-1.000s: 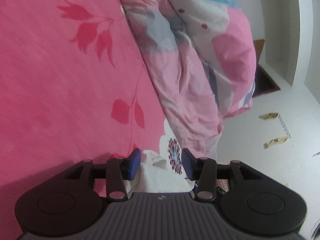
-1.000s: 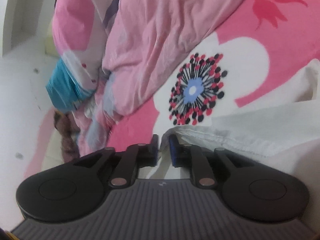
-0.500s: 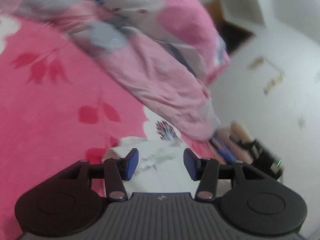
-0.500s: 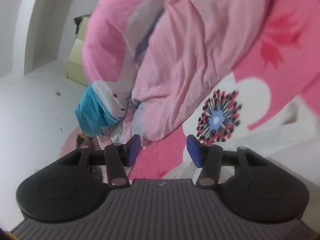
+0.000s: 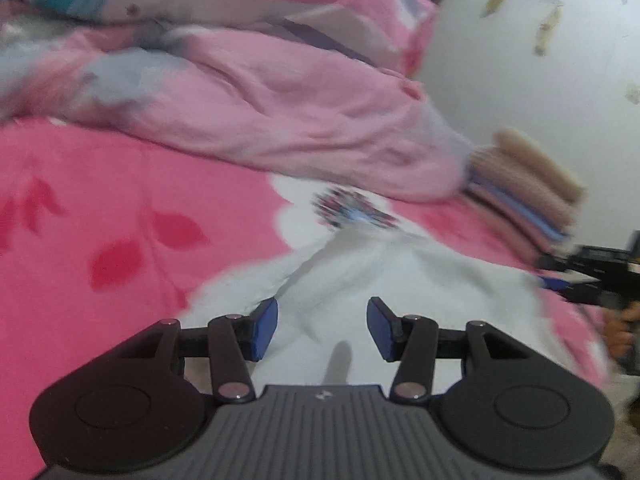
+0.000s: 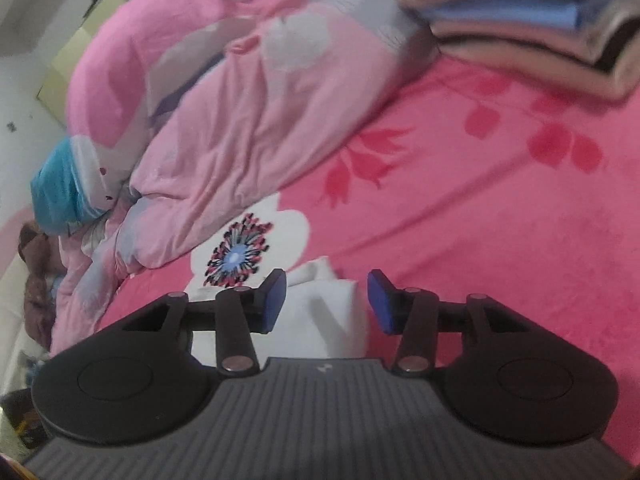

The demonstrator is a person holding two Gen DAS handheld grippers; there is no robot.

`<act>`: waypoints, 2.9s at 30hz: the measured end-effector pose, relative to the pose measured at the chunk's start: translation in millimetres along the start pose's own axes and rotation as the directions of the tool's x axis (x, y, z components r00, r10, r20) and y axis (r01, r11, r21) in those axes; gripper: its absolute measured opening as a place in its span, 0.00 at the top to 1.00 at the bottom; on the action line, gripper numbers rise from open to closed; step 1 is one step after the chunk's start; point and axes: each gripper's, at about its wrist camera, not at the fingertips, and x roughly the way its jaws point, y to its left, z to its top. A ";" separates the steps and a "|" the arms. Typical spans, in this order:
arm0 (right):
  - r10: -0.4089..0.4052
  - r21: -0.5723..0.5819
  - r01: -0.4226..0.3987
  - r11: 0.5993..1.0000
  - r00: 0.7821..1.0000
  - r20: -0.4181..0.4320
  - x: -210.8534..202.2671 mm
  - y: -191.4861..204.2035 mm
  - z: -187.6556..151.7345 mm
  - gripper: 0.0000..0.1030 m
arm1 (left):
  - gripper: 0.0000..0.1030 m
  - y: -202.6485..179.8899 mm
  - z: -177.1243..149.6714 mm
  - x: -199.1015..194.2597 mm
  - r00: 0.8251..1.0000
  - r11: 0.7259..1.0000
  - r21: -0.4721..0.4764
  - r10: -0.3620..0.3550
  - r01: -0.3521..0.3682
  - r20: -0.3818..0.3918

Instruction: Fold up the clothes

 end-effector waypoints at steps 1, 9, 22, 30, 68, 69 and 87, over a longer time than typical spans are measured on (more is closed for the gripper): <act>0.009 0.022 -0.008 1.000 1.000 -0.005 2.6 -5.8 2.5 0.52 | 0.52 1.8 2.6 2.8 0.999 0.999 -0.001 0.038 -0.038 0.017; 0.157 0.264 -0.117 0.957 0.978 -0.136 20.7 -37.6 7.9 0.45 | 0.51 10.3 8.9 -0.2 0.996 0.996 -0.080 0.053 -0.048 0.066; 0.243 -0.650 -0.249 0.718 0.965 -0.100 -13.4 82.6 -56.0 0.86 | 0.50 -8.0 -3.6 12.3 1.000 0.998 -0.064 0.000 0.002 0.029; 0.101 -0.948 -0.157 0.275 0.986 -0.134 -14.5 123.1 -126.7 0.71 | 0.50 -4.1 -6.3 15.0 1.000 0.996 -0.084 0.005 -0.004 0.016; 0.275 -0.061 -0.310 0.949 0.904 -0.327 47.5 43.8 -25.7 0.69 | 0.50 -24.6 -12.9 19.6 0.999 0.999 -0.025 -0.039 0.040 0.005; 0.268 -0.082 -0.309 0.947 0.907 -0.326 48.0 46.6 -25.3 0.75 | 0.50 -24.5 -13.4 20.4 0.999 0.999 -0.026 -0.040 0.040 0.003; -0.065 -0.617 0.059 0.785 0.998 0.013 72.0 61.0 45.8 0.95 | 0.50 -25.9 -24.6 31.3 0.998 0.999 -0.003 -0.034 0.034 -0.048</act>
